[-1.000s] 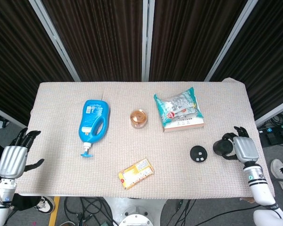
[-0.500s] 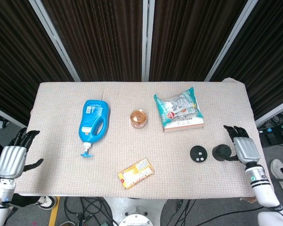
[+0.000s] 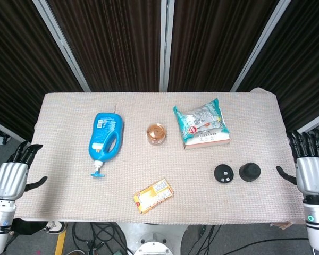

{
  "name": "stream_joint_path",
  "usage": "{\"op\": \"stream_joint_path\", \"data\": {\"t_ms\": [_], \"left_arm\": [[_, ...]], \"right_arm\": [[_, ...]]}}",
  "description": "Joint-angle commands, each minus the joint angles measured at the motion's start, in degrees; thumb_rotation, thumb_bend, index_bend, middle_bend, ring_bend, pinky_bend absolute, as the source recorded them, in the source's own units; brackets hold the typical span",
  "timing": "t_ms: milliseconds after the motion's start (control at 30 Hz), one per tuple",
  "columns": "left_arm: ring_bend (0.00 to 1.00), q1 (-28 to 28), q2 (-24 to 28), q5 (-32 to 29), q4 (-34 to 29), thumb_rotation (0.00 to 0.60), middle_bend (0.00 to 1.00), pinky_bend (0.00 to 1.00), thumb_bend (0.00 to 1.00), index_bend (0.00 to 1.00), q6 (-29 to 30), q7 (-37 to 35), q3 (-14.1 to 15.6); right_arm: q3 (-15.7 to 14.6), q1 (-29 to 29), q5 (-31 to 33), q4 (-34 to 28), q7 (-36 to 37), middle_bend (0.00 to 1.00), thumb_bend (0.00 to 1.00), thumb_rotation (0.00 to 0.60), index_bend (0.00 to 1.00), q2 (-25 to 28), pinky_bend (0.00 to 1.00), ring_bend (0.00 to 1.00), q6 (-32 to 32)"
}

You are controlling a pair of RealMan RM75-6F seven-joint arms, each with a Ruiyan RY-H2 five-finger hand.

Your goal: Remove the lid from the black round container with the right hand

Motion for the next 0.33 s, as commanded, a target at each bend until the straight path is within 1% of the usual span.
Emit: {"op": "stream_joint_path", "data": {"t_ms": [33, 167, 333], "left_arm": [[0.06, 0.0, 0.0, 0.0, -0.1, 0.600, 0.15, 0.31, 0.13, 0.16, 0.1, 0.0, 0.0], [0.06, 0.0, -0.1, 0.1, -0.1, 0.600, 0.15, 0.31, 0.13, 0.16, 0.2, 0.1, 0.0], [0.06, -0.1, 0.1, 0.2, -0.2, 0.600, 0.15, 0.31, 0.13, 0.16, 0.1, 0.2, 0.0]], "right_arm": [[-0.6, -2.4, -1.0, -0.1, -0.9, 0.05, 0.08, 0.600, 0.03, 0.5, 0.00, 0.00, 2.2], [-0.4, -3.3, -1.4, -0.5, -0.2, 0.05, 0.09, 0.600, 0.03, 0.9, 0.00, 0.00, 3.3], [0.0, -3.3, -0.9, -1.6, -0.4, 0.06, 0.10, 0.600, 0.03, 2.1, 0.00, 0.00, 2.2]]}}
